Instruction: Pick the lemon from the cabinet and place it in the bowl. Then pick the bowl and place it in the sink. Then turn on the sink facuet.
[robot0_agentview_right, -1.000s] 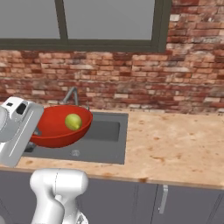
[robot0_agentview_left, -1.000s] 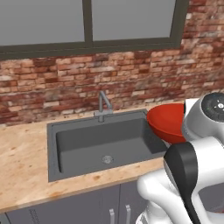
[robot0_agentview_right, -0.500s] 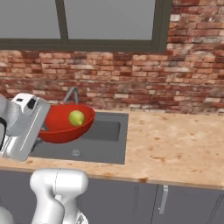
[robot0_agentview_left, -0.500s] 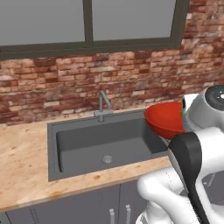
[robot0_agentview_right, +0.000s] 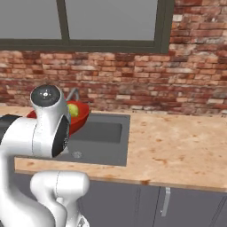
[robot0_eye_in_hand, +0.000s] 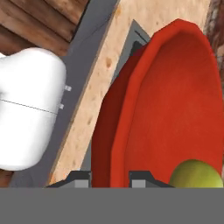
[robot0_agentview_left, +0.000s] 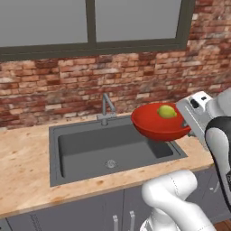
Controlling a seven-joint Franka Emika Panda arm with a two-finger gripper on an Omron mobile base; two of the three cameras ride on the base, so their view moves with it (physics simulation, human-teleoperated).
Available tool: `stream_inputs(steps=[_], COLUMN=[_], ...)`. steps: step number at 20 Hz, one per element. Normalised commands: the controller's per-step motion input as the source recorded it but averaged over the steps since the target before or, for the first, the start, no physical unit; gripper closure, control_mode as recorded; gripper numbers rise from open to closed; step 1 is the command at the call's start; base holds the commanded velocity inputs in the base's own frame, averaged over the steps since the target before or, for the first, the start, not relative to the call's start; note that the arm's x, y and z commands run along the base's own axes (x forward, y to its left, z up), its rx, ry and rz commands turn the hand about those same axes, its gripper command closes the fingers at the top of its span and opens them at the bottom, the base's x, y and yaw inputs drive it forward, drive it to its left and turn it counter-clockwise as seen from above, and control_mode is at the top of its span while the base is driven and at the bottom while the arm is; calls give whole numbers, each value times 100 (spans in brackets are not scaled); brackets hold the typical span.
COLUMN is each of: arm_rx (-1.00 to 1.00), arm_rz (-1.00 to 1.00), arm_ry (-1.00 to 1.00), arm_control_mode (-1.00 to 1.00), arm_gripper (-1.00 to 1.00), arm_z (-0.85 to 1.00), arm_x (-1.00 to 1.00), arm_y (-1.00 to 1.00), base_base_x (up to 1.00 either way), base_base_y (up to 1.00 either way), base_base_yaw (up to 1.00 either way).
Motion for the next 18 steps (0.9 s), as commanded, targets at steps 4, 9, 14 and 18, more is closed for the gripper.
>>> stream_inputs(steps=[4,9,14,18], arm_rx=[1,3,2,0], arm_rz=[43,35,36,34], arm_ry=[1,5,0,0], arm_control_mode=[-100,-100,-100,-100], arm_gripper=[100,100,100,100], arm_z=[-17,-33,-66,-64], arm_x=[20,35,65,86], arm_y=[-31,-16,-6,0], base_base_x=[0,0,0,0], base_base_y=[0,0,0,0], base_base_yaw=[0,0,0,0])
